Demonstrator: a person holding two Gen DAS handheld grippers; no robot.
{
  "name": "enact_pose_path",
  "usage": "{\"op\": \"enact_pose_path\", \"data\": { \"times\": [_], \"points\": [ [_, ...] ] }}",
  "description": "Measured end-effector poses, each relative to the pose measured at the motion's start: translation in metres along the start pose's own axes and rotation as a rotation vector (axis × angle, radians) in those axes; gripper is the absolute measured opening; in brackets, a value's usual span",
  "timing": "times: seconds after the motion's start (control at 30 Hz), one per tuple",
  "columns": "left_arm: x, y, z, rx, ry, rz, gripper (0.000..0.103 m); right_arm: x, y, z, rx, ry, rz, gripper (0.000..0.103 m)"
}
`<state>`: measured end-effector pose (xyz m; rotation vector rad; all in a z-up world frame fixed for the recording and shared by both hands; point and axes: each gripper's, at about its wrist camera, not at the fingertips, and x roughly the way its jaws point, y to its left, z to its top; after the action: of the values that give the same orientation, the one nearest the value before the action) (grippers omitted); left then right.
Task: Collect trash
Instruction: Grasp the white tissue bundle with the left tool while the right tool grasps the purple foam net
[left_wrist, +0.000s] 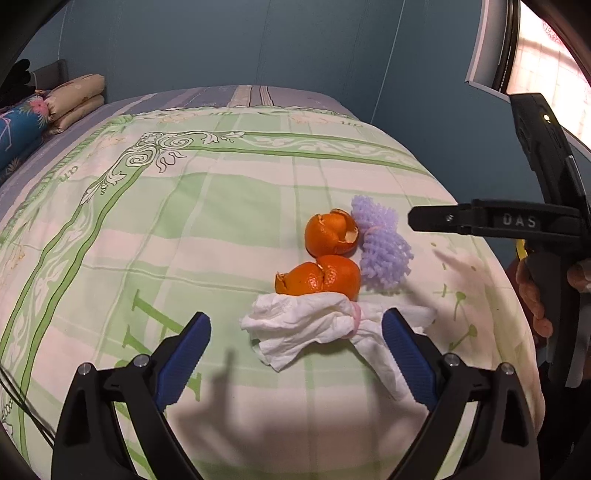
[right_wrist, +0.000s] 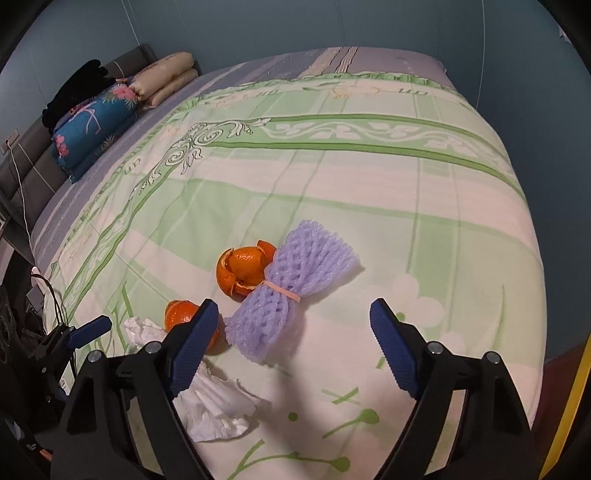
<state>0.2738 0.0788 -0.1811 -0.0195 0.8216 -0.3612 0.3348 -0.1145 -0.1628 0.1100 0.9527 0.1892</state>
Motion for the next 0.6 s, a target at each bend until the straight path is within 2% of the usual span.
{"op": "enact_pose_path", "data": {
  "times": [0.1,0.23,0.53,0.6],
  "points": [
    [0.005,-0.003,0.001,0.03,0.006,0.016,0.091,0.01,0.001,0.003,-0.002,0.023,-0.011,0.077],
    [0.012,-0.005,0.004,0.049,0.022,0.004,0.084,0.019,0.003,0.006,-0.002,0.046,-0.017,0.075],
    [0.025,-0.016,0.002,0.105,0.064,-0.024,0.055,0.041,0.006,0.006,-0.007,0.099,-0.044,0.063],
    [0.027,-0.016,0.001,0.098,0.077,-0.045,0.048,0.043,0.006,0.006,-0.006,0.103,-0.046,0.057]
  ]
}}
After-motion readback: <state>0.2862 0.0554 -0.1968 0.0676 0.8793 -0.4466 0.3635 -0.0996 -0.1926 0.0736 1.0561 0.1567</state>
